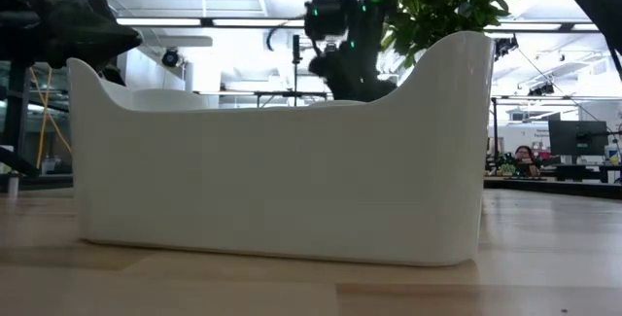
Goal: Pick and place pill bottles into a basket
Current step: Put the orange medicine bottle into the container
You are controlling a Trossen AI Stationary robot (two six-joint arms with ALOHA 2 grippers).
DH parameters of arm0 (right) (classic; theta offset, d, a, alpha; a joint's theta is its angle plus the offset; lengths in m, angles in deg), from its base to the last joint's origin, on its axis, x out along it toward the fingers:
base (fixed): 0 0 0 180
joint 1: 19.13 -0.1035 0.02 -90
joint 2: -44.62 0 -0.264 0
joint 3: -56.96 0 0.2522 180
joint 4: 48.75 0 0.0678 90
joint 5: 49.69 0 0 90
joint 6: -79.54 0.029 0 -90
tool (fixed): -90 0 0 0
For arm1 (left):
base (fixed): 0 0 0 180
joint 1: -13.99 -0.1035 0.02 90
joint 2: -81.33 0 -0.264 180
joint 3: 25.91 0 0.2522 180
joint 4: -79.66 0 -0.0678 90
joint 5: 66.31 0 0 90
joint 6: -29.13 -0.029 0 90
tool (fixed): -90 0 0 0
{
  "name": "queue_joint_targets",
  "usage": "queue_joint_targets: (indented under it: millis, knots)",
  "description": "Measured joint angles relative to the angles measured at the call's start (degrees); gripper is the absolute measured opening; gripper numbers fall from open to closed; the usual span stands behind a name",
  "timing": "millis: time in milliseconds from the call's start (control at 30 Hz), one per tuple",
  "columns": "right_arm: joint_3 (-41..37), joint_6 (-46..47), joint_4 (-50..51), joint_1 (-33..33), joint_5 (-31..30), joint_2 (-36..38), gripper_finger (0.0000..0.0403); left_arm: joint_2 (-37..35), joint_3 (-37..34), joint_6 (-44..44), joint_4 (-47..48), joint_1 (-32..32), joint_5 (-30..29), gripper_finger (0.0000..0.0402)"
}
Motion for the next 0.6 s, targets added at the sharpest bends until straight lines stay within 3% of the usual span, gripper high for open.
queue_joint_targets:
  millis: [300, 600]
  knots:
    - [14.0, 3.8, 8.6, -6.0, -0.1, 0.0, 0.0195, 0.0, 0.0, -1.1, 0.0, 0.0, 0.0, 0.0067]
    - [21.4, 11.6, 10.7, -18.0, 0.0, 0.1, 0.0194, 0.0, 0.0, -1.1, 0.0, 0.0, 0.0, 0.0067]
